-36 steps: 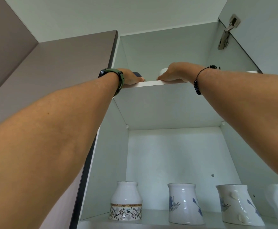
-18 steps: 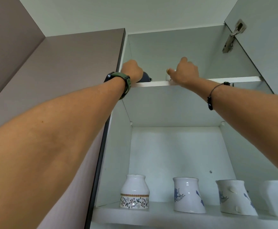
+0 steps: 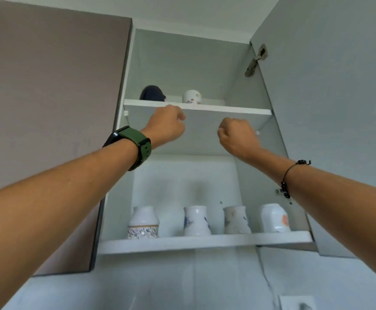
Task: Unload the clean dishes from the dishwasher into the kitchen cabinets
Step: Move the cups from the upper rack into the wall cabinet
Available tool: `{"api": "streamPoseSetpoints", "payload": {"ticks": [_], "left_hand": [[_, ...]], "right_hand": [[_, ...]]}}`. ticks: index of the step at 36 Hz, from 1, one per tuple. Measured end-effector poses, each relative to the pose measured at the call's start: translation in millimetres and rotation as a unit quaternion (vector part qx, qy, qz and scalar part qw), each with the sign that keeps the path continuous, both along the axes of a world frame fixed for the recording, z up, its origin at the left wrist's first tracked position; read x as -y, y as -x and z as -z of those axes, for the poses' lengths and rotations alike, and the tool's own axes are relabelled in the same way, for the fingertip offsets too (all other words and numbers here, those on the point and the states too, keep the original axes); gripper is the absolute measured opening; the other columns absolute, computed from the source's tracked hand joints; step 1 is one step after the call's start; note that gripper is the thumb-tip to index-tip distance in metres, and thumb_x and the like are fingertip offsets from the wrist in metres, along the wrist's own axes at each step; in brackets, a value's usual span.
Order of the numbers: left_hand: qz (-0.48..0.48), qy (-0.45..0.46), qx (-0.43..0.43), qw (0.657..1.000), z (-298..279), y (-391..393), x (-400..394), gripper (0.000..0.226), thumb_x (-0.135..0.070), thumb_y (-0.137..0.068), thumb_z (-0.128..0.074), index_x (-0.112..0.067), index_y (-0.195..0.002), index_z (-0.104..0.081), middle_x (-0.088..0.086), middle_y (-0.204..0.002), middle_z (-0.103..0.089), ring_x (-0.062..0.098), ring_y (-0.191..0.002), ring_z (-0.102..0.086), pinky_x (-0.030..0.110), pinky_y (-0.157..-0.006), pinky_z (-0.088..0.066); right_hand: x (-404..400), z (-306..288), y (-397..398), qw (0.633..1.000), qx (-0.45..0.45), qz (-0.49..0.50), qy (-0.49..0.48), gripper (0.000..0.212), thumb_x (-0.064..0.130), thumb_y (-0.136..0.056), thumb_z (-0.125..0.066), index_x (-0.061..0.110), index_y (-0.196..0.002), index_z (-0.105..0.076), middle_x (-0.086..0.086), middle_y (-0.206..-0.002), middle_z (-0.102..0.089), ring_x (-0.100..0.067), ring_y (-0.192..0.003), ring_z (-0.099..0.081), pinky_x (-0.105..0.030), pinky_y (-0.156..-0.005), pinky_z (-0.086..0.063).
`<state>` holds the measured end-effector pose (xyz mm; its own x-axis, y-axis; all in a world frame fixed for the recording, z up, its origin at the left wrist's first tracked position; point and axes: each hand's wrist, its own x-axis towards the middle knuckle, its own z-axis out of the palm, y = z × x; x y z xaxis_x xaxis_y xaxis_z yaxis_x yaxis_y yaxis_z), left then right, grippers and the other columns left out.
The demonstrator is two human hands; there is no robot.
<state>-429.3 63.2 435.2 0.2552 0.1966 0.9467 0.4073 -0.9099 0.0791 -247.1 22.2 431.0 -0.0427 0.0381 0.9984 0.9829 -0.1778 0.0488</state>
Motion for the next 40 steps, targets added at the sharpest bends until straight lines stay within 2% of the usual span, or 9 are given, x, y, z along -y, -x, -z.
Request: {"api": "streamPoseSetpoints", "payload": {"ticks": [9,12,16,19,23,28,35,38,40], "left_hand": [[-0.028,0.039,-0.113,0.992,65.8,-26.0,68.0,0.051,0.002,-0.085,-0.040,-0.011,-0.135,-0.045,0.011,-0.141,-0.043,0.028,-0.127,-0.044,0.030,-0.099,-0.039],[-0.024,0.043,-0.130,0.990,92.3,-29.9,104.6,0.052,0.002,-0.084,-0.041,-0.011,-0.135,-0.045,0.010,-0.140,-0.044,0.027,-0.127,-0.044,0.028,-0.098,-0.038],[0.002,0.073,-0.146,0.987,143.3,-38.3,157.5,0.051,0.000,-0.084,-0.042,-0.013,-0.132,-0.047,0.010,-0.139,-0.046,0.026,-0.128,-0.043,0.030,-0.102,-0.038],[0.032,0.115,-0.160,0.980,201.5,-49.5,201.9,0.047,-0.001,-0.085,-0.045,-0.012,-0.129,-0.051,0.010,-0.134,-0.051,0.025,-0.121,-0.048,0.026,-0.093,-0.039],[0.108,0.171,-0.186,0.961,290.5,-62.6,269.9,0.042,0.000,-0.087,-0.048,-0.010,-0.127,-0.054,0.006,-0.133,-0.053,0.021,-0.121,-0.049,0.018,-0.090,-0.034],[0.181,0.270,-0.185,0.927,393.5,-75.8,345.4,0.038,-0.004,-0.090,-0.048,-0.014,-0.126,-0.055,0.002,-0.133,-0.053,0.017,-0.122,-0.049,0.015,-0.089,-0.033],[0.241,0.370,-0.237,0.865,499.1,-105.3,411.2,0.038,-0.004,-0.088,-0.049,-0.011,-0.124,-0.057,0.004,-0.129,-0.057,0.017,-0.119,-0.051,0.018,-0.095,-0.036],[0.263,0.388,-0.261,0.844,531.2,-121.0,425.2,0.037,-0.002,-0.088,-0.049,-0.008,-0.124,-0.057,0.007,-0.127,-0.058,0.019,-0.118,-0.053,0.019,-0.096,-0.036],[0.277,0.396,-0.280,0.830,552.0,-132.0,431.4,0.036,-0.002,-0.089,-0.049,-0.008,-0.124,-0.057,0.006,-0.128,-0.058,0.018,-0.118,-0.054,0.013,-0.093,-0.035]], "right_hand": [[79.1,60.8,3.5,0.994,-0.013,0.039,0.097,0.027,0.020,-0.091,-0.042,-0.001,-0.097,-0.058,-0.021,-0.101,-0.062,-0.038,-0.097,-0.054,-0.035,-0.071,-0.041],[116.9,89.6,2.4,0.993,-0.030,0.029,0.113,0.024,0.020,-0.091,-0.041,0.000,-0.089,-0.055,-0.021,-0.100,-0.063,-0.037,-0.093,-0.055,-0.032,-0.066,-0.038],[173.7,153.7,-1.4,0.986,-0.075,0.000,0.148,0.028,0.020,-0.091,-0.041,-0.001,-0.097,-0.059,-0.019,-0.101,-0.064,-0.036,-0.094,-0.056,-0.034,-0.073,-0.043],[219.1,221.2,-5.7,0.976,-0.090,-0.006,0.200,0.027,0.019,-0.092,-0.043,-0.002,-0.097,-0.060,-0.019,-0.098,-0.065,-0.036,-0.092,-0.056,-0.033,-0.070,-0.039],[287.1,314.2,-16.9,0.949,-0.131,0.007,0.287,0.028,0.021,-0.091,-0.044,0.002,-0.100,-0.061,-0.018,-0.099,-0.064,-0.037,-0.093,-0.054,-0.037,-0.080,-0.045],[375.8,407.6,-36.4,0.910,-0.169,0.065,0.374,0.027,0.019,-0.091,-0.043,-0.001,-0.099,-0.060,-0.019,-0.101,-0.065,-0.039,-0.093,-0.056,-0.038,-0.085,-0.041],[476.4,486.8,-65.1,0.847,-0.264,0.125,0.444,0.037,0.026,-0.084,-0.039,0.002,-0.099,-0.063,-0.020,-0.107,-0.065,-0.038,-0.100,-0.059,-0.042,-0.085,-0.046],[507.1,517.0,-83.5,0.817,-0.319,0.149,0.456,0.029,0.020,-0.090,-0.043,0.003,-0.103,-0.063,-0.019,-0.110,-0.065,-0.037,-0.104,-0.058,-0.042,-0.089,-0.046],[523.8,541.9,-96.2,0.794,-0.359,0.153,0.467,0.026,0.018,-0.092,-0.044,0.004,-0.102,-0.063,-0.018,-0.108,-0.065,-0.035,-0.100,-0.060,-0.045,-0.090,-0.048]]}}
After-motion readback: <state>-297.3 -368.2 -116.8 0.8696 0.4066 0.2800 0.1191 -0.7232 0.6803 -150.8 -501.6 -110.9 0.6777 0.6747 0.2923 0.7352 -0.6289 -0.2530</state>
